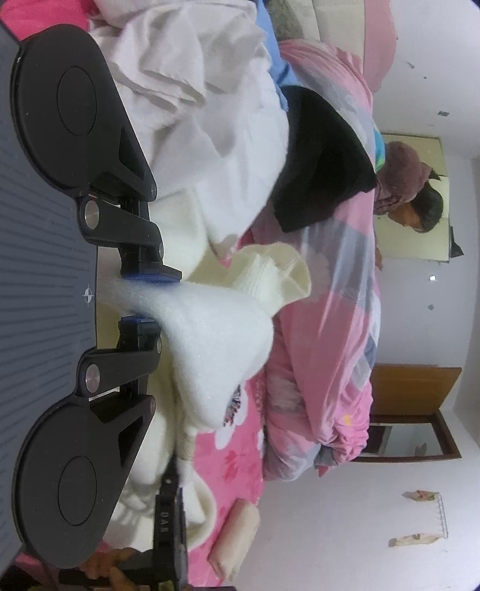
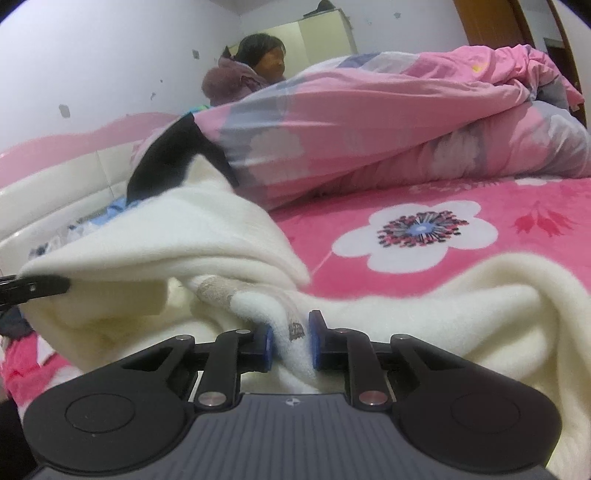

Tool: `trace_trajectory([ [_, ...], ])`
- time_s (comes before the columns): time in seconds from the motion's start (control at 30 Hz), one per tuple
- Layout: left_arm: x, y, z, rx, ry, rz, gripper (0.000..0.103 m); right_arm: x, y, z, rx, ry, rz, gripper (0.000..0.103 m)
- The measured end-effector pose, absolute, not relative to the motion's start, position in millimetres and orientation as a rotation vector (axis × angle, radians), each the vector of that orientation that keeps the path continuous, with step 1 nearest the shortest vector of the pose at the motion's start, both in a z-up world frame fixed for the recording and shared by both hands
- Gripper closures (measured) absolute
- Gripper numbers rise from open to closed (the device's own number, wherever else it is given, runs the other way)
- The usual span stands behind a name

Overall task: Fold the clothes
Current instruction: 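Grasp the blanket with the left gripper while the right gripper grasps a fold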

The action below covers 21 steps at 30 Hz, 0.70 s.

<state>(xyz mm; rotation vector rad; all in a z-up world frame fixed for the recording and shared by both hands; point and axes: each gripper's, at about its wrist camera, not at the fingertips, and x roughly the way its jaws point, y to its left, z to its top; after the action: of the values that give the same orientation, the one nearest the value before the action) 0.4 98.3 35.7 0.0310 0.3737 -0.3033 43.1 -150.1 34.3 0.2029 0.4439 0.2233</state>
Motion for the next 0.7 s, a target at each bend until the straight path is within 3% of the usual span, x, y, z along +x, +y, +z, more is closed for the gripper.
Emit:
trace_trajectory([
  [0.23,-2,123,27,-0.096,0.476,-0.311,0.077,37,-136,26,0.116,0.429,0.196,0.084],
  [0.37,-18,115,40,-0.042,0.48,-0.312,0.041,37,-139,22,0.131,0.425,0.196,0.084],
  [0.4,-22,111,44,-0.035,0.46,-0.311,0.037,38,-141,21,0.141,0.425,0.197,0.084],
  [0.7,17,19,57,0.171,0.318,-0.414,0.031,37,-146,16,0.175,0.406,0.209,0.084],
])
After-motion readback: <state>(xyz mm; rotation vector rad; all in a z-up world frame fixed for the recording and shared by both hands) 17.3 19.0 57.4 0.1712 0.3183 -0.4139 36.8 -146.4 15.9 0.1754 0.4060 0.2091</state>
